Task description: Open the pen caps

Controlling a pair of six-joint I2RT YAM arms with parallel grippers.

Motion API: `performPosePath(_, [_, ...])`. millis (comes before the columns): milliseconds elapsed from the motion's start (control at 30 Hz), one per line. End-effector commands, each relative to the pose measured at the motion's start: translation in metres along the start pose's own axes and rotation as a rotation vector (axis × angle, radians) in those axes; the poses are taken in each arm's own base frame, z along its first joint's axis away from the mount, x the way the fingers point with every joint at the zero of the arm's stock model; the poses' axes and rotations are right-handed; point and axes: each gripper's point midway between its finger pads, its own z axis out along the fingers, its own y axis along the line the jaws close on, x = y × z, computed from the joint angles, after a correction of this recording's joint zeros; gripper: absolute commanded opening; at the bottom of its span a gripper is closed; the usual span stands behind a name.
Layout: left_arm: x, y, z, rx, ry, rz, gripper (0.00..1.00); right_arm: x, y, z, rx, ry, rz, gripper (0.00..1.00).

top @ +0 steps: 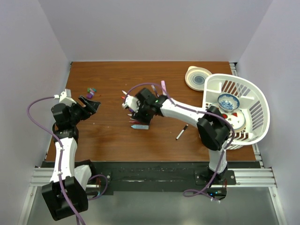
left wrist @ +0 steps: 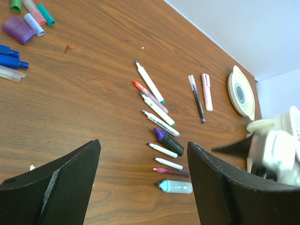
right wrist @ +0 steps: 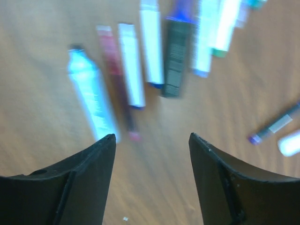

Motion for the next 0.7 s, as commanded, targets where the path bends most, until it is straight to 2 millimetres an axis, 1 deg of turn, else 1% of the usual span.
performPosePath(0, [-0.009,-0.017,-0.003,0.079,-0.034,0.069,0.8,0.004,-0.067,-0.023,0.028,-0.101,0.241,0.7])
performPosePath(67, [-0.007,-0.02,-0.003,0.1,-0.027,0.075,0.8,0.009,-0.083,-0.017,0.008,-0.123,0.329,0.72])
performPosePath(100, [-0.007,-0.021,-0.003,0.111,-0.028,0.08,0.8,0.01,-0.106,-0.018,0.027,-0.141,0.423,0.72])
performPosePath(133, [-0.007,-0.021,-0.002,0.113,-0.025,0.082,0.8,0.018,-0.111,-0.002,0.015,-0.112,0.472,0.72])
performPosePath(167, [-0.007,-0.021,-0.003,0.112,-0.025,0.087,0.81,0.008,-0.127,-0.002,0.033,-0.133,0.504,0.72])
performPosePath(200, [-0.01,-0.022,-0.003,0.112,-0.03,0.09,0.81,0.012,-0.13,0.002,0.024,-0.108,0.551,0.71])
performPosePath(233, [-0.01,-0.022,-0.003,0.109,-0.032,0.093,0.81,0.024,-0.136,0.019,0.017,-0.069,0.584,0.7])
performPosePath(267, [-0.011,-0.02,-0.003,0.102,-0.031,0.092,0.83,0.023,-0.143,0.021,0.024,-0.068,0.602,0.67])
performPosePath(300, [-0.011,-0.02,-0.004,0.101,-0.032,0.093,0.83,0.016,-0.158,0.017,0.046,-0.097,0.627,0.66])
performPosePath(333, [-0.012,-0.02,-0.003,0.1,-0.031,0.092,0.83,0.014,-0.163,0.02,0.058,-0.099,0.635,0.64])
performPosePath(367, [-0.011,-0.02,-0.003,0.103,-0.029,0.092,0.83,0.013,-0.172,0.026,0.089,-0.096,0.636,0.61])
performPosePath(400, [-0.011,-0.02,-0.003,0.105,-0.025,0.09,0.83,0.016,-0.177,0.029,0.103,-0.089,0.643,0.59])
performPosePath(433, [-0.01,-0.02,-0.003,0.107,-0.022,0.088,0.83,0.015,-0.181,0.032,0.111,-0.089,0.644,0.54])
performPosePath(500, [-0.009,-0.02,-0.002,0.115,-0.016,0.084,0.83,0.018,-0.188,0.042,0.122,-0.078,0.652,0.47])
performPosePath(567, [-0.008,-0.022,-0.002,0.125,-0.012,0.083,0.83,0.018,-0.192,0.048,0.128,-0.073,0.651,0.46])
performPosePath(667, [-0.006,-0.021,-0.001,0.131,-0.002,0.079,0.83,0.021,-0.199,0.051,0.166,-0.064,0.646,0.45])
